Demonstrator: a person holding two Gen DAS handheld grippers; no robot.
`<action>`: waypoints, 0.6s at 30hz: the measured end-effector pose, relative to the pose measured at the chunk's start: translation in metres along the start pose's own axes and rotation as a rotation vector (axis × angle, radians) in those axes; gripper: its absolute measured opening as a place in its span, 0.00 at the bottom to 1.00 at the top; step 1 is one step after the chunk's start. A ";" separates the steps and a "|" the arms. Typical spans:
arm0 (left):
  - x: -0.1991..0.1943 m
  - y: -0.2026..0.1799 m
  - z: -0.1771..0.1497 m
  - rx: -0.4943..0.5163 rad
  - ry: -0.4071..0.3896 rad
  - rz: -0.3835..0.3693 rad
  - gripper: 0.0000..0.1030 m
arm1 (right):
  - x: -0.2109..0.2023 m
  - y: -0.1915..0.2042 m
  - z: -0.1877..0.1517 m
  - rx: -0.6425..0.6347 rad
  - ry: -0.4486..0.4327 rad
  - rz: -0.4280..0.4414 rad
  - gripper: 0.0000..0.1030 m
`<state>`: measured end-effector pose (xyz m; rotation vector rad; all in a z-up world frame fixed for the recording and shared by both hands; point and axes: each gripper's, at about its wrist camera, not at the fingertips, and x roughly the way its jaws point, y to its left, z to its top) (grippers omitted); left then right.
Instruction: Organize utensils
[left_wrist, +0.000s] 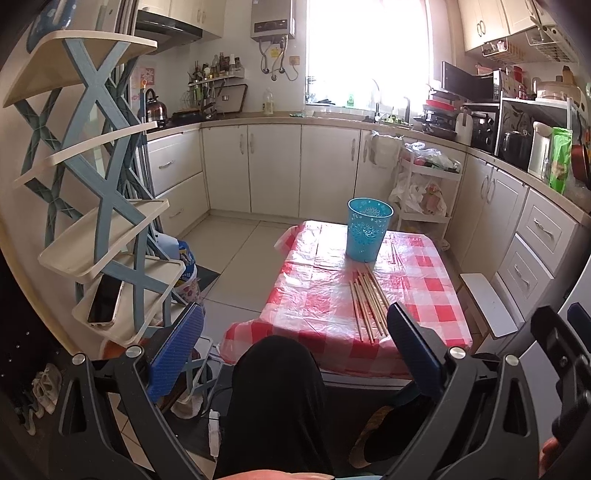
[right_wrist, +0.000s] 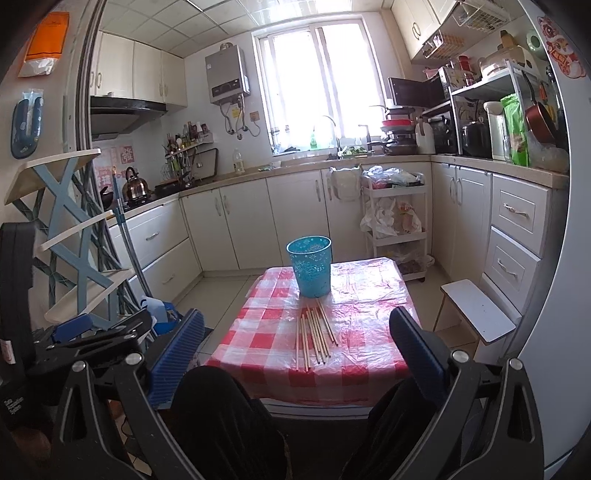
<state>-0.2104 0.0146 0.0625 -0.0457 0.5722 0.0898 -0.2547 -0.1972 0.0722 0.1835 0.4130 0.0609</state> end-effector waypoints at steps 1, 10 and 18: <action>0.007 -0.001 0.000 0.008 0.012 0.001 0.93 | 0.010 -0.003 0.001 0.014 0.018 0.002 0.93; 0.068 -0.025 0.001 0.067 0.151 -0.084 0.93 | 0.065 -0.010 0.008 0.011 0.067 0.005 0.93; 0.127 -0.037 0.001 0.024 0.264 -0.299 0.93 | 0.133 -0.048 0.009 0.047 0.138 -0.051 0.93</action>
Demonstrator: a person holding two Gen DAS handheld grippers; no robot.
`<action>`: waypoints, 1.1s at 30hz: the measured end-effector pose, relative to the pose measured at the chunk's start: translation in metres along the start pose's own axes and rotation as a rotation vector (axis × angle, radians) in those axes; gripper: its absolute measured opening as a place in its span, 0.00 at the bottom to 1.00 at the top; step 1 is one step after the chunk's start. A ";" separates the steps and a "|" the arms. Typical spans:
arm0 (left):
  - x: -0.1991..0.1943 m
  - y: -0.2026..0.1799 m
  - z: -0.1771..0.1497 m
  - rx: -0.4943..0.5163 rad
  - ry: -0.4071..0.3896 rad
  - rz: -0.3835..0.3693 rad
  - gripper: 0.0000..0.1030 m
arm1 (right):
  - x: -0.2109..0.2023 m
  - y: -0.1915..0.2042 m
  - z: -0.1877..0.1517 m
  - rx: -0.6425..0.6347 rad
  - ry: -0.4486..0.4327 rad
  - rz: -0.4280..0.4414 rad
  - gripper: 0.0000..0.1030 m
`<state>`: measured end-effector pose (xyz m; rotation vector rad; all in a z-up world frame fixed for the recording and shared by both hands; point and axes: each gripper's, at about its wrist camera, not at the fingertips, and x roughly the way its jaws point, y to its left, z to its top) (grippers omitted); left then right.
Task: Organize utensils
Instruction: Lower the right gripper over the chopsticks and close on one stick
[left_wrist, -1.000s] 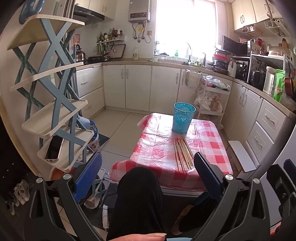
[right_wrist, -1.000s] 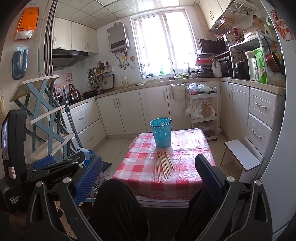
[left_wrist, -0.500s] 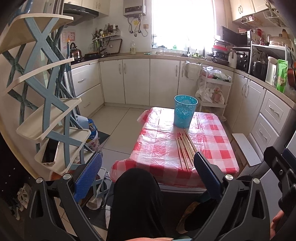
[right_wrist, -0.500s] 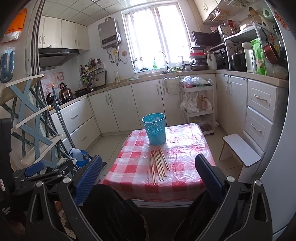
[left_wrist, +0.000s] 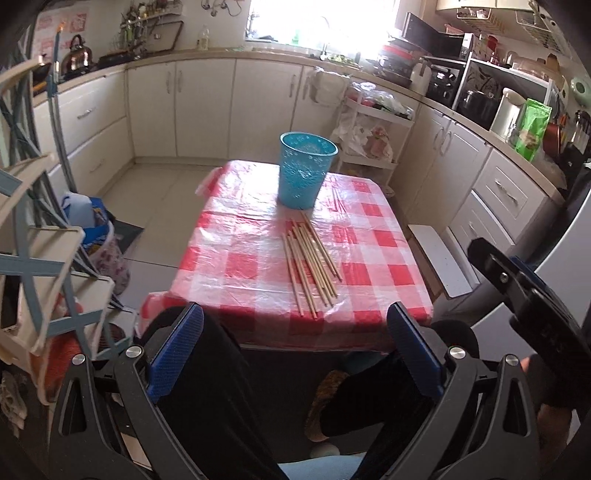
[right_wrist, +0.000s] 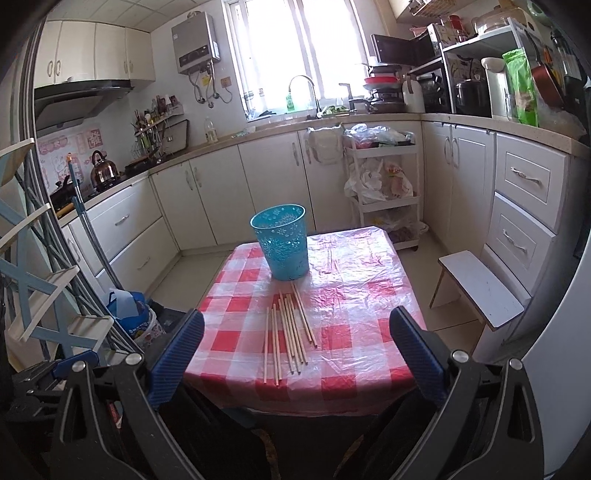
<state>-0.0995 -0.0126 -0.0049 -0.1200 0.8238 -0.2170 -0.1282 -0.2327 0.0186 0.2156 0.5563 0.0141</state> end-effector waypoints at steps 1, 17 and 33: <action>0.009 0.001 0.001 0.000 0.012 -0.004 0.93 | 0.013 -0.003 0.002 -0.002 0.015 0.004 0.93; 0.227 0.020 0.056 -0.031 0.120 0.218 0.93 | 0.279 -0.040 -0.027 -0.143 0.416 0.078 0.41; 0.332 0.029 0.058 -0.028 0.231 0.274 0.84 | 0.386 -0.026 -0.024 -0.267 0.498 0.084 0.32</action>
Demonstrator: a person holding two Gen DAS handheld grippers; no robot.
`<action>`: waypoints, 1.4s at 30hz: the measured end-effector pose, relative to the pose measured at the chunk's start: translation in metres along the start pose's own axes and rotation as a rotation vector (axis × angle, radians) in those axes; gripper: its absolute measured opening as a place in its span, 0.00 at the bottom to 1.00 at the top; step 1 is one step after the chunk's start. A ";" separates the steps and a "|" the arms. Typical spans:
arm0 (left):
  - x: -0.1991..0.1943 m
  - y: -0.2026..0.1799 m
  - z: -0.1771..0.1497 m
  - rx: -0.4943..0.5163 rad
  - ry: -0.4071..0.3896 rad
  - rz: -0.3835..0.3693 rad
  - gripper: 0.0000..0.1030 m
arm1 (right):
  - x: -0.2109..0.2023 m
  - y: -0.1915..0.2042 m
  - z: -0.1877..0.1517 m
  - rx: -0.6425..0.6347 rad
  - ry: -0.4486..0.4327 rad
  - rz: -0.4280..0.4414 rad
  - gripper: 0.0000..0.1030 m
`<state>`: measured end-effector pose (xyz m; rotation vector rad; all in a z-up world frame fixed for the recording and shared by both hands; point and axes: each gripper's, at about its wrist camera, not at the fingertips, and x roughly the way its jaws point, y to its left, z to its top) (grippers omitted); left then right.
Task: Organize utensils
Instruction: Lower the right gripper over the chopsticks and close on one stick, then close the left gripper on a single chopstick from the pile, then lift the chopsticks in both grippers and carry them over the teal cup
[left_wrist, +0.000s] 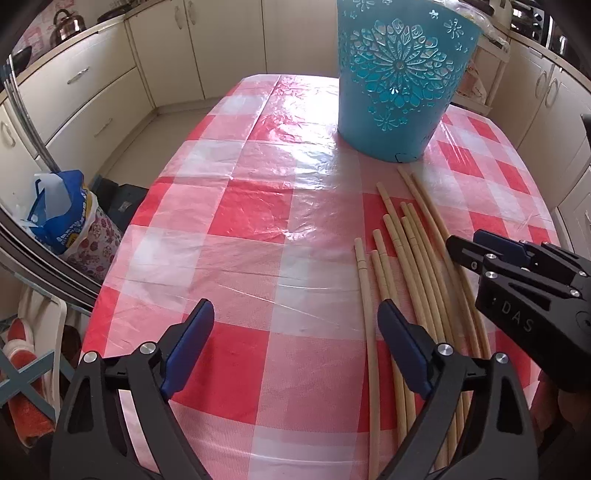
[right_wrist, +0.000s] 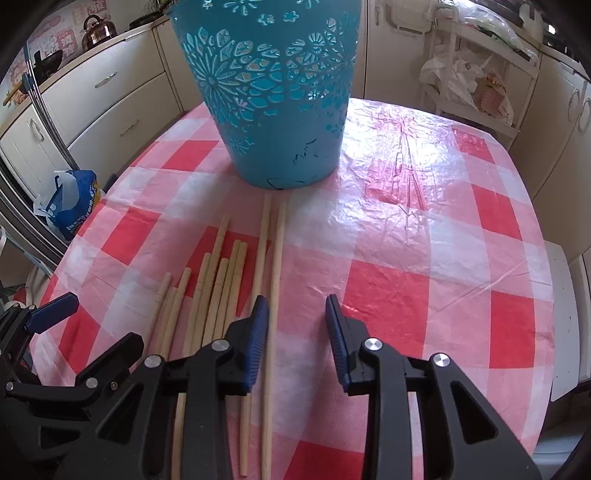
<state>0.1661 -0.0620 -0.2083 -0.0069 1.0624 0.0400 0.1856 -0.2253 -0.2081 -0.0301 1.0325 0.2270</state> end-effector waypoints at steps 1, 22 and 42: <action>0.004 0.000 0.000 0.002 0.006 0.001 0.83 | 0.002 0.000 0.001 -0.007 -0.001 -0.004 0.32; 0.017 -0.019 0.030 0.203 0.027 -0.161 0.27 | 0.002 -0.011 0.005 0.004 0.067 0.052 0.35; -0.078 0.017 0.063 0.132 -0.226 -0.352 0.05 | -0.024 -0.053 -0.005 0.232 -0.026 0.190 0.06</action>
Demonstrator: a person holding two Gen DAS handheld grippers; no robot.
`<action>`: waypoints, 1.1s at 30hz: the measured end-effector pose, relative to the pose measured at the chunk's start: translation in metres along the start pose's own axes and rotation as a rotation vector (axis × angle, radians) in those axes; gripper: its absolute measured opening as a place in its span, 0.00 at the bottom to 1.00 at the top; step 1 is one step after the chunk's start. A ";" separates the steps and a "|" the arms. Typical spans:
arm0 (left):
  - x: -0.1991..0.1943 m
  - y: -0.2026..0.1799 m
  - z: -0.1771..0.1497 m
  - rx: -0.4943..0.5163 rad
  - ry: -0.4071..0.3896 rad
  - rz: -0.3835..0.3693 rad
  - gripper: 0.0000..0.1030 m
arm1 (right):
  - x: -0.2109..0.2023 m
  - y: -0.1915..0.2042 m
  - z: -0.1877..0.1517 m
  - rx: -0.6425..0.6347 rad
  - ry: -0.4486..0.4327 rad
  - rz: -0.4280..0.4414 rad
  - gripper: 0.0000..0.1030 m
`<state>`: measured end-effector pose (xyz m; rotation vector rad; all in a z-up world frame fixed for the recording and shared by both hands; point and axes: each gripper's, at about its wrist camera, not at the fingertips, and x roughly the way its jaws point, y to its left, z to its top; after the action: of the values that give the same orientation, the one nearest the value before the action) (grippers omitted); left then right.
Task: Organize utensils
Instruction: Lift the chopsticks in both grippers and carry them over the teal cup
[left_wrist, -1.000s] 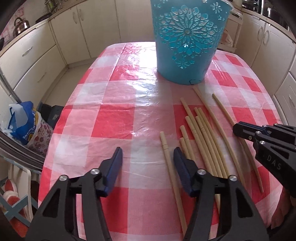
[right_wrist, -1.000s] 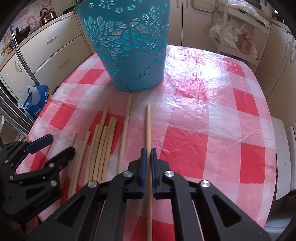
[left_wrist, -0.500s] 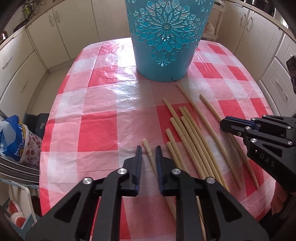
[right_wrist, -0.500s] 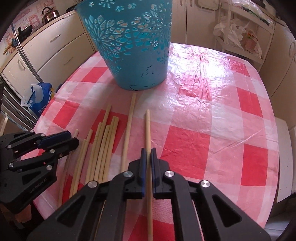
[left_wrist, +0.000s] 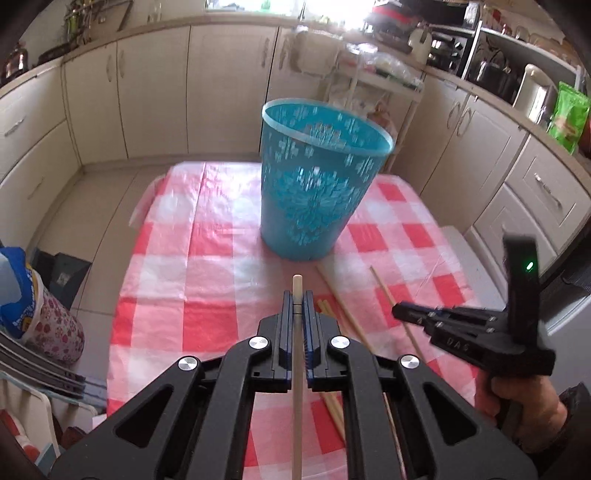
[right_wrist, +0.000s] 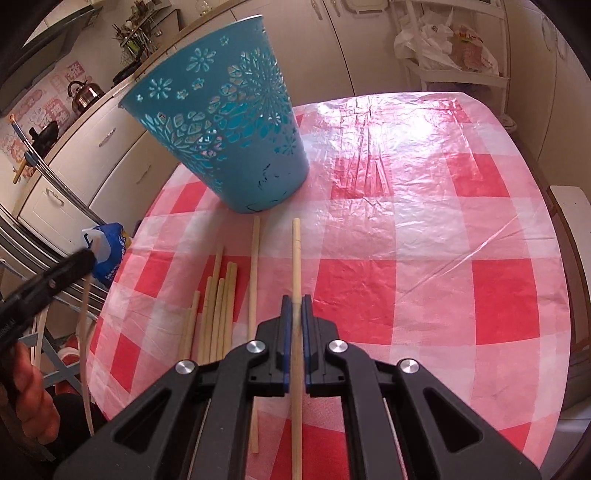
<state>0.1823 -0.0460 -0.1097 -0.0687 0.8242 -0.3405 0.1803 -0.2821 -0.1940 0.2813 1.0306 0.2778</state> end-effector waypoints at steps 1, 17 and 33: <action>-0.008 -0.003 0.009 0.005 -0.043 -0.002 0.05 | -0.002 -0.001 0.000 0.004 -0.005 0.003 0.06; -0.022 -0.021 0.185 -0.126 -0.597 0.028 0.05 | -0.009 -0.008 0.005 0.049 -0.042 0.022 0.06; 0.059 -0.008 0.163 -0.142 -0.557 0.135 0.05 | -0.008 -0.009 0.008 0.066 -0.053 0.030 0.06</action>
<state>0.3360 -0.0839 -0.0389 -0.2287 0.2968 -0.1218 0.1846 -0.2938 -0.1871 0.3622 0.9848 0.2619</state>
